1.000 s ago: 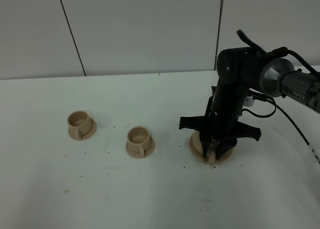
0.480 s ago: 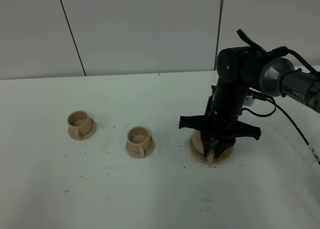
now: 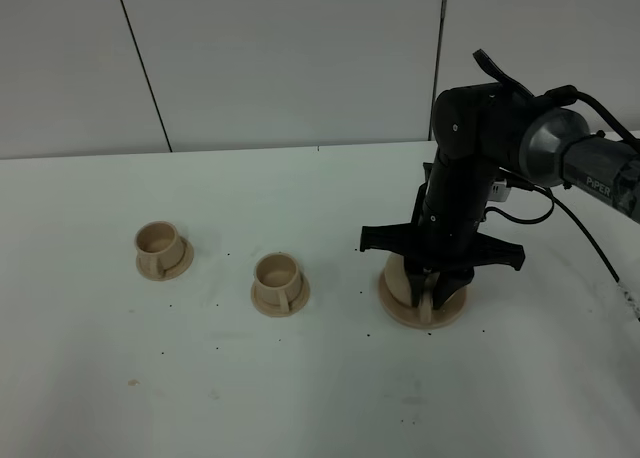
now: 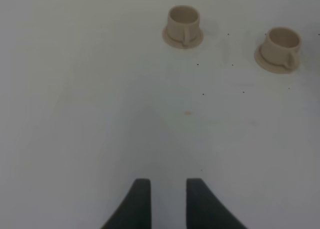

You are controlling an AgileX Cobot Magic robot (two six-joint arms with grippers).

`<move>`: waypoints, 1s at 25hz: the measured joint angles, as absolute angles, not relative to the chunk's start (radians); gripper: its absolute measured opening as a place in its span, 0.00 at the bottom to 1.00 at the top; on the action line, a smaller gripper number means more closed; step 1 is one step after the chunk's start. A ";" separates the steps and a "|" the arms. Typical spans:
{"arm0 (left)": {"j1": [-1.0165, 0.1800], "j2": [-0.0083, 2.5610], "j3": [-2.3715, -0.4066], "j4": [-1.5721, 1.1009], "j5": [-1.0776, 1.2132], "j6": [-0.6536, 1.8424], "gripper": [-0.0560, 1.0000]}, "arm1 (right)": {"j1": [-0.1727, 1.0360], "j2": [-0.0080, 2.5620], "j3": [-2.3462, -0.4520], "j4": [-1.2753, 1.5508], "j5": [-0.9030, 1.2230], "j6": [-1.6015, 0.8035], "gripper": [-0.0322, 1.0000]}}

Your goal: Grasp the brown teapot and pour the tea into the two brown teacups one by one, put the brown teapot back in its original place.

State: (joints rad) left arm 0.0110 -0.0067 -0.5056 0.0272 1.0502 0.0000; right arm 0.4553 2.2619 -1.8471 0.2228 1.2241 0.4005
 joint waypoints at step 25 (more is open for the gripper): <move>0.011 -0.007 -0.506 0.027 1.050 0.000 0.28 | 0.456 2.262 -1.847 0.158 1.231 0.365 0.12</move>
State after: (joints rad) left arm 0.0110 -0.0067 -0.5056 0.0272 1.0502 0.0000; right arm 0.4561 2.2619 -1.8471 0.1576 1.2314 0.3646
